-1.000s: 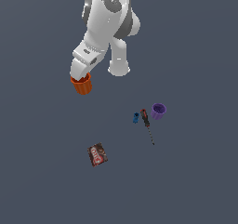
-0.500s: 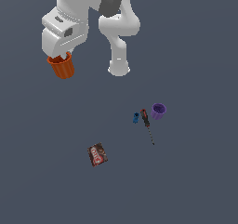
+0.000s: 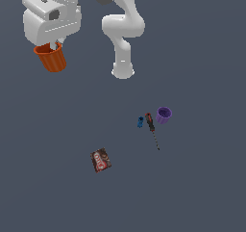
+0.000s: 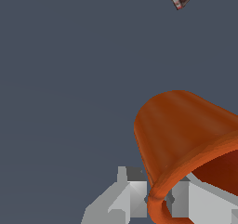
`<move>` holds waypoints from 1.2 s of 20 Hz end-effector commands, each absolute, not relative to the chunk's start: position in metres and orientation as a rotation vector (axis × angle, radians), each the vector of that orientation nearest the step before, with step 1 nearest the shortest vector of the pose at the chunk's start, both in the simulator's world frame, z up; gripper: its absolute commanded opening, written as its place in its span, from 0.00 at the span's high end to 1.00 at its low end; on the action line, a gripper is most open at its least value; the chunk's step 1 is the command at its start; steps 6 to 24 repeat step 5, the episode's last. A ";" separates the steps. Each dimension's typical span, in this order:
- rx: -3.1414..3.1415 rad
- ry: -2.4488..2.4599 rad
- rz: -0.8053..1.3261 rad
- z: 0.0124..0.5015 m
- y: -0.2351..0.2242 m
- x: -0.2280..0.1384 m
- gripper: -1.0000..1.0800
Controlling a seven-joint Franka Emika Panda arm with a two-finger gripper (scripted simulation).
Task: Pick up a designated object from a clutter of objects.
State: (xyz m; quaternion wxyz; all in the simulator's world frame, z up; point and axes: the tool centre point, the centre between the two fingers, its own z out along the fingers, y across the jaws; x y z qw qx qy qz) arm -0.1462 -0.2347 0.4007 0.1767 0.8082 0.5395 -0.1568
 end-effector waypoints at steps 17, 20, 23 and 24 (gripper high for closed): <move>2.286 1.527 -0.444 0.402 -0.235 -0.145 1.00; 2.286 1.527 -0.444 0.402 -0.235 -0.145 1.00; 2.286 1.527 -0.444 0.402 -0.235 -0.145 1.00; 2.286 1.527 -0.444 0.402 -0.235 -0.145 1.00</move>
